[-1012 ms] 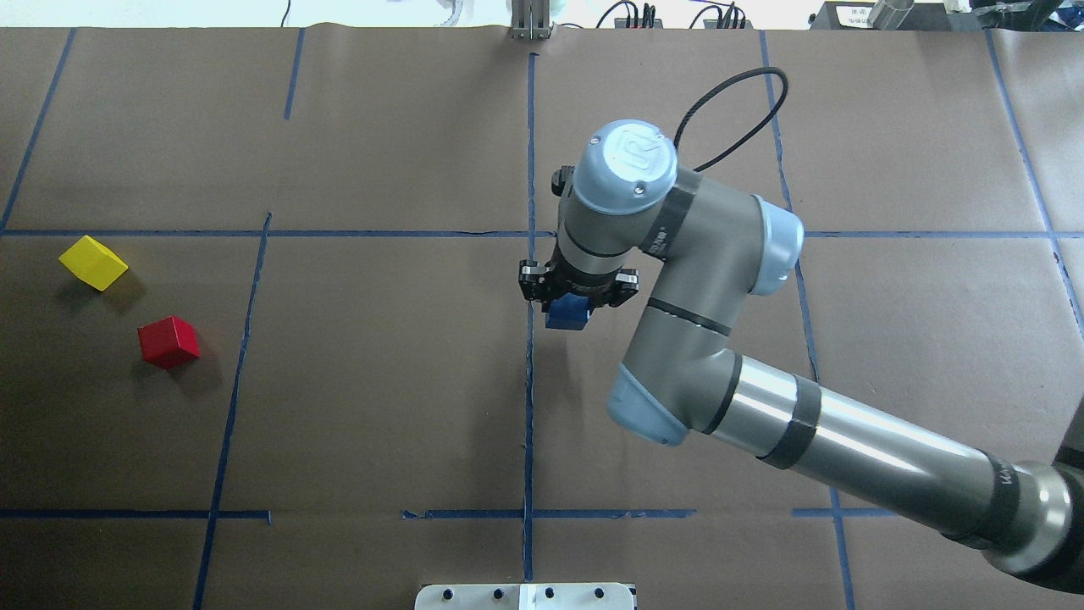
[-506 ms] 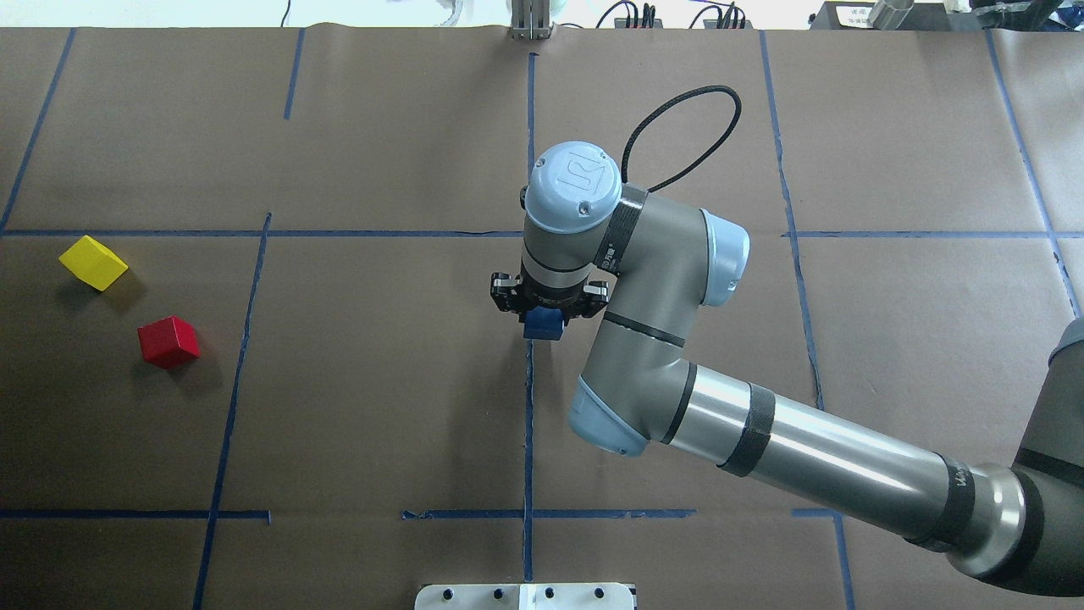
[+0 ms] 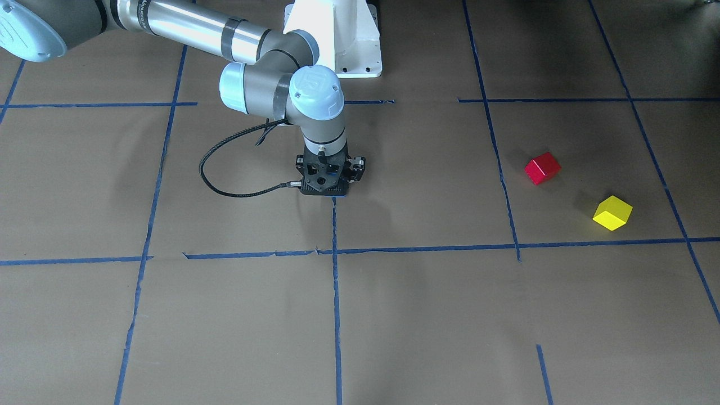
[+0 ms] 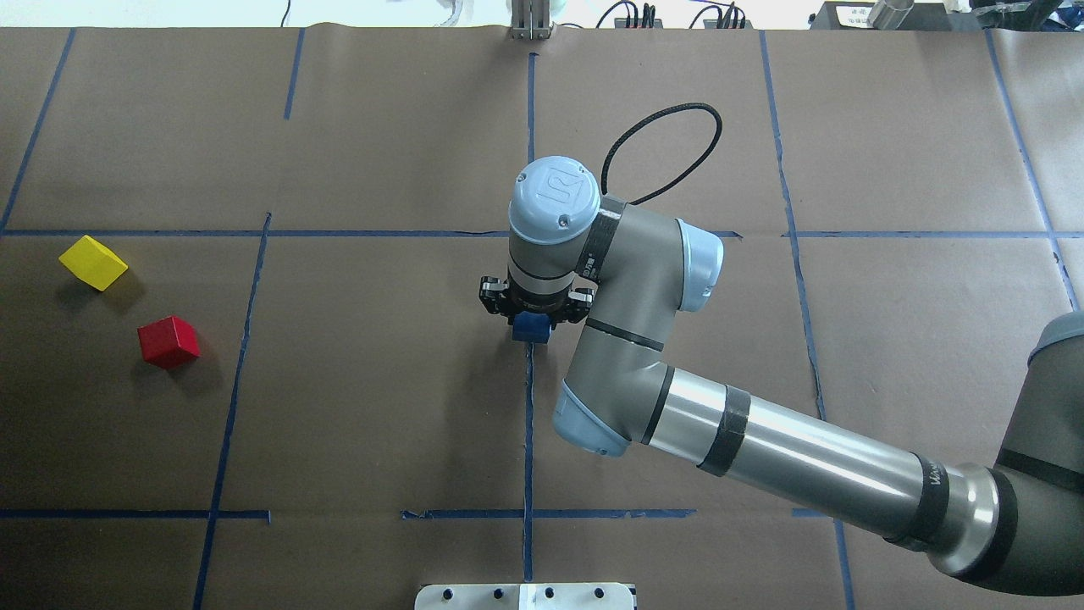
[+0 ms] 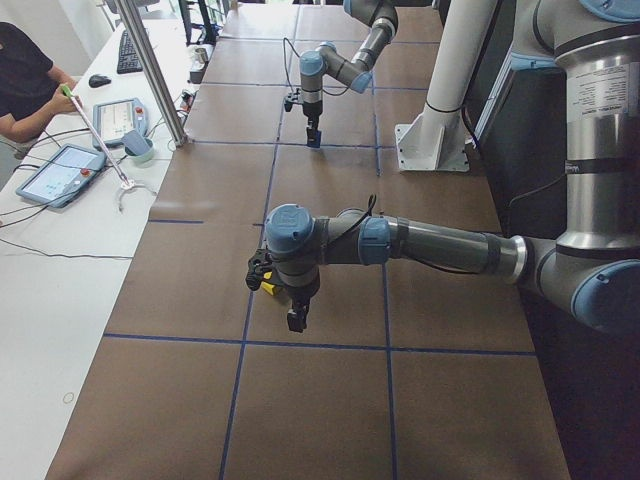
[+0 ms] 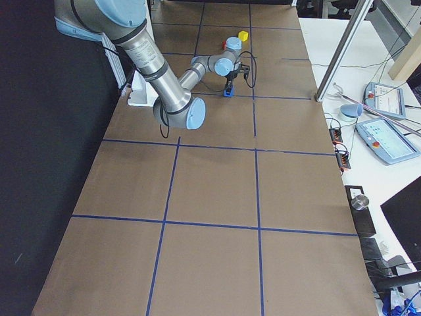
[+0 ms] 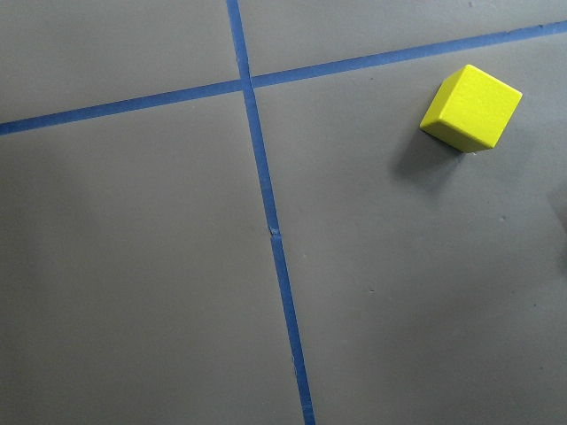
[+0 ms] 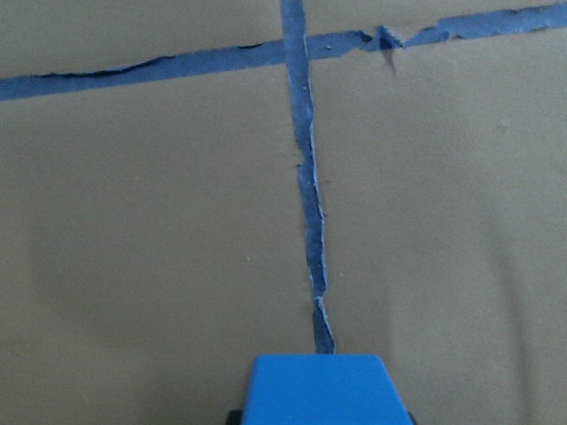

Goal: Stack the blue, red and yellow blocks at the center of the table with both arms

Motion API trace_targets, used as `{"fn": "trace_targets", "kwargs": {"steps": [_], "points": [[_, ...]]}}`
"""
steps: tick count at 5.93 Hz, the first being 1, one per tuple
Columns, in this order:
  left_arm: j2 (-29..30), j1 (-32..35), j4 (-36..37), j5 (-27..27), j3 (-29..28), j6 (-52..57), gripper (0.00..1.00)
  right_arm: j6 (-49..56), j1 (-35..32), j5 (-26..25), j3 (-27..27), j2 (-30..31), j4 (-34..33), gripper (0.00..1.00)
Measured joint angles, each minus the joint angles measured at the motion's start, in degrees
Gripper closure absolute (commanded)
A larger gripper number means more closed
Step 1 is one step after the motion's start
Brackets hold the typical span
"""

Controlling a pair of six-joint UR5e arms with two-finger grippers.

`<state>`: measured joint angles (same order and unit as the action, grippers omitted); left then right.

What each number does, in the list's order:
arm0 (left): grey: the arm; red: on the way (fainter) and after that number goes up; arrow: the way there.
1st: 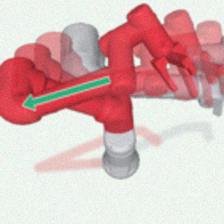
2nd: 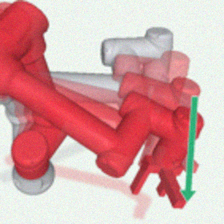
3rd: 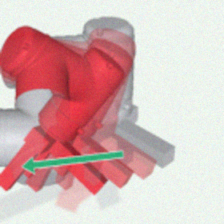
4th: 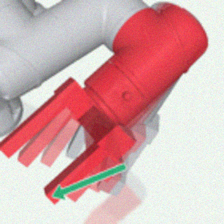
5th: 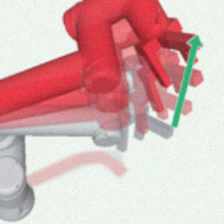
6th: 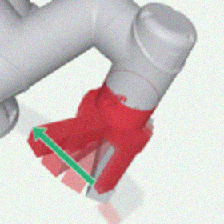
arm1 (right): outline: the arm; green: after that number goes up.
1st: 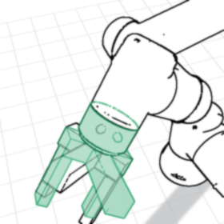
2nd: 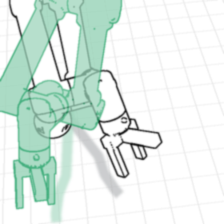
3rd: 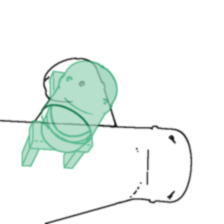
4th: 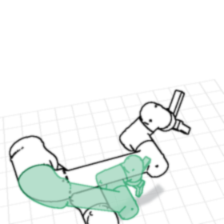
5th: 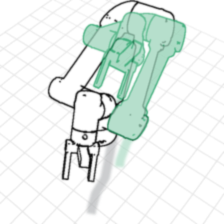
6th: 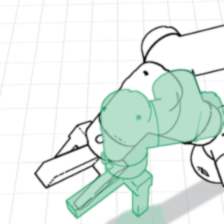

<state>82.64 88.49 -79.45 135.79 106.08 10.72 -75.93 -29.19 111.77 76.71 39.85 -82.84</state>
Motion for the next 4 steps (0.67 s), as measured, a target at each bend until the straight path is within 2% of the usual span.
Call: {"fn": "trace_targets", "kwargs": {"steps": [3,4], "points": [[-0.01,-0.11,0.03,0.11,-0.43,-0.22,0.00,0.26,0.79,-0.80,0.20,-0.06,-0.30,0.00],[0.21,-0.91,-0.19,2.27,-0.88,-1.57,0.00,0.26,0.13,-0.43,2.22,-0.06,-0.56,0.00]]}}
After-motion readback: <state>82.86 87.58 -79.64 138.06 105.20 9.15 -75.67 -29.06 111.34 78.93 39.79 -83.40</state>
